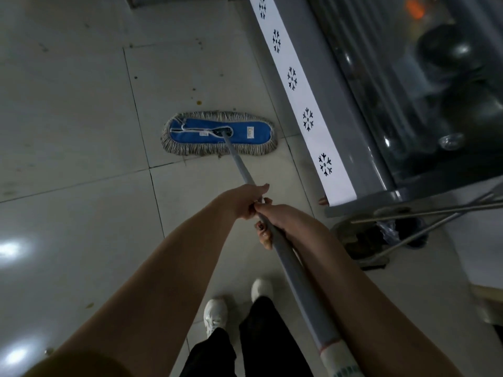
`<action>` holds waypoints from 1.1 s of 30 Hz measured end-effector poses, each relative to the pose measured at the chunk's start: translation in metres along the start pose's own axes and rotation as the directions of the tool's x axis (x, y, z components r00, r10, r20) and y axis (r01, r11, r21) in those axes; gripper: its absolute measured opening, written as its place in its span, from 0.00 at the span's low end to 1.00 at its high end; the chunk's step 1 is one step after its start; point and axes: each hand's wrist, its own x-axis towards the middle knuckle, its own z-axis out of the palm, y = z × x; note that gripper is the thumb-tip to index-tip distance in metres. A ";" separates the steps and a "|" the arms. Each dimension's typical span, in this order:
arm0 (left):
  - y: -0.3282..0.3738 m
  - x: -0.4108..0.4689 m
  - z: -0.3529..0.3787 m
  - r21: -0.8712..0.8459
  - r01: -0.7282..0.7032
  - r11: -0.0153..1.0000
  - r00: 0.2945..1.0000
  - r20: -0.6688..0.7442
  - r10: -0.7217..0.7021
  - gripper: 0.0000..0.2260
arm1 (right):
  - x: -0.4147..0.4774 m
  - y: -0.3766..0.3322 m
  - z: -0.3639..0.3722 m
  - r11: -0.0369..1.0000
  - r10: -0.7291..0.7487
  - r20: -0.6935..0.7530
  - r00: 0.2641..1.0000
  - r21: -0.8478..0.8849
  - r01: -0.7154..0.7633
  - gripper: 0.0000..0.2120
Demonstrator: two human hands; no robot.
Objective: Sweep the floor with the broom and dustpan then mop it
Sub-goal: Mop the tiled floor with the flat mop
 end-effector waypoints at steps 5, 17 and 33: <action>0.058 0.023 -0.003 -0.066 -0.005 0.998 1.000 0.003 0.005 0.09 | 0.014 -0.062 -0.007 1.000 -0.017 0.006 1.000 -0.015 0.017 0.21; 0.254 0.097 0.022 -0.168 -0.012 0.986 0.997 -0.080 -0.002 0.10 | 0.050 -0.276 -0.067 0.988 -0.004 0.027 1.000 -0.156 0.009 0.22; 0.443 0.143 -0.013 -0.116 -0.020 0.993 0.995 -0.095 0.009 0.11 | 0.085 -0.475 -0.057 0.965 -0.040 0.049 0.998 -0.258 0.051 0.20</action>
